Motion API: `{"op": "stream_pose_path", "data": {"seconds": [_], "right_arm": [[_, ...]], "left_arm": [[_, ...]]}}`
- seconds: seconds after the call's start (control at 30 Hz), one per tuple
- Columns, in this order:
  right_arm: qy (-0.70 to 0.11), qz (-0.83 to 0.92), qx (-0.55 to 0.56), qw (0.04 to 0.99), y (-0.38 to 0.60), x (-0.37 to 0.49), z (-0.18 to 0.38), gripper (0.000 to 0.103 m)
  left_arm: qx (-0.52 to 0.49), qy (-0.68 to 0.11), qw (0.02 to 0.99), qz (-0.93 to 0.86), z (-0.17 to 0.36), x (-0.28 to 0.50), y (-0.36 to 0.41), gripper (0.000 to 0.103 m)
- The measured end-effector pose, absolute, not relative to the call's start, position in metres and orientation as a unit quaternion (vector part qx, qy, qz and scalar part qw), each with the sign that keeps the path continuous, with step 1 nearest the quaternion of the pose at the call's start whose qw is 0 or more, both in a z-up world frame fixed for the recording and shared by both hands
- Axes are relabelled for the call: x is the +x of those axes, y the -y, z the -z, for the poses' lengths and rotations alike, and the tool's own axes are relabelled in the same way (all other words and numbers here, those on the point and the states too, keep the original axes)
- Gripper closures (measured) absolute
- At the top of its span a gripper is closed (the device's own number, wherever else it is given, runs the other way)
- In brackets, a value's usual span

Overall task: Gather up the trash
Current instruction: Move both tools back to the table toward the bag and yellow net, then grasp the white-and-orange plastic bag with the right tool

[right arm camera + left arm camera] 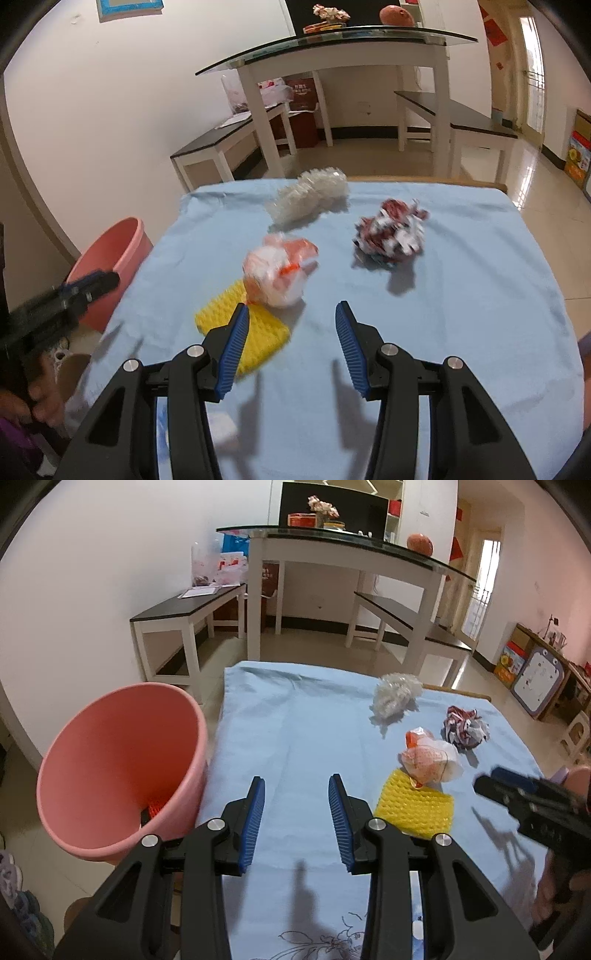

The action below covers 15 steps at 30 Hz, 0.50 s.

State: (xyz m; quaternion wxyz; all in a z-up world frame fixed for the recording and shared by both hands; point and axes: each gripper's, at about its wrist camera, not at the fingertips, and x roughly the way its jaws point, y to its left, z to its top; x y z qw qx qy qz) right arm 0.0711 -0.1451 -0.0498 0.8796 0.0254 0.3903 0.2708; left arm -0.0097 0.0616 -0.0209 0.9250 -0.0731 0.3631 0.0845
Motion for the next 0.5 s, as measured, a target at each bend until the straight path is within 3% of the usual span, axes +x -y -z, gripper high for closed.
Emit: {"op": "stream_pose_path", "data": {"seconds": [0.23, 0.27, 0.3, 0.33, 0.5], "right_arm": [[-0.405, -0.277, 0.024, 0.871, 0.119, 0.095, 0.06, 0.051], [-0.41, -0.273, 0.024, 0.87, 0.116, 0.097, 0.063, 0.056], [-0.414, -0.272, 0.026, 0.868, 0.116, 0.099, 0.065, 0.08], [-0.42, -0.271, 0.027, 0.866, 0.116, 0.1, 0.068, 0.085], [-0.392, -0.261, 0.028, 0.882, 0.132, 0.09, 0.059, 0.09]], "left_arm": [[-0.08, -0.378, 0.92, -0.066, 0.027, -0.006, -0.055, 0.067], [-0.079, -0.38, 0.919, -0.064, 0.027, -0.005, -0.054, 0.067], [-0.079, -0.383, 0.918, -0.059, 0.028, -0.004, -0.052, 0.067], [-0.079, -0.386, 0.917, -0.056, 0.029, -0.003, -0.05, 0.067], [-0.087, -0.403, 0.911, -0.026, 0.035, 0.006, -0.036, 0.067]]}}
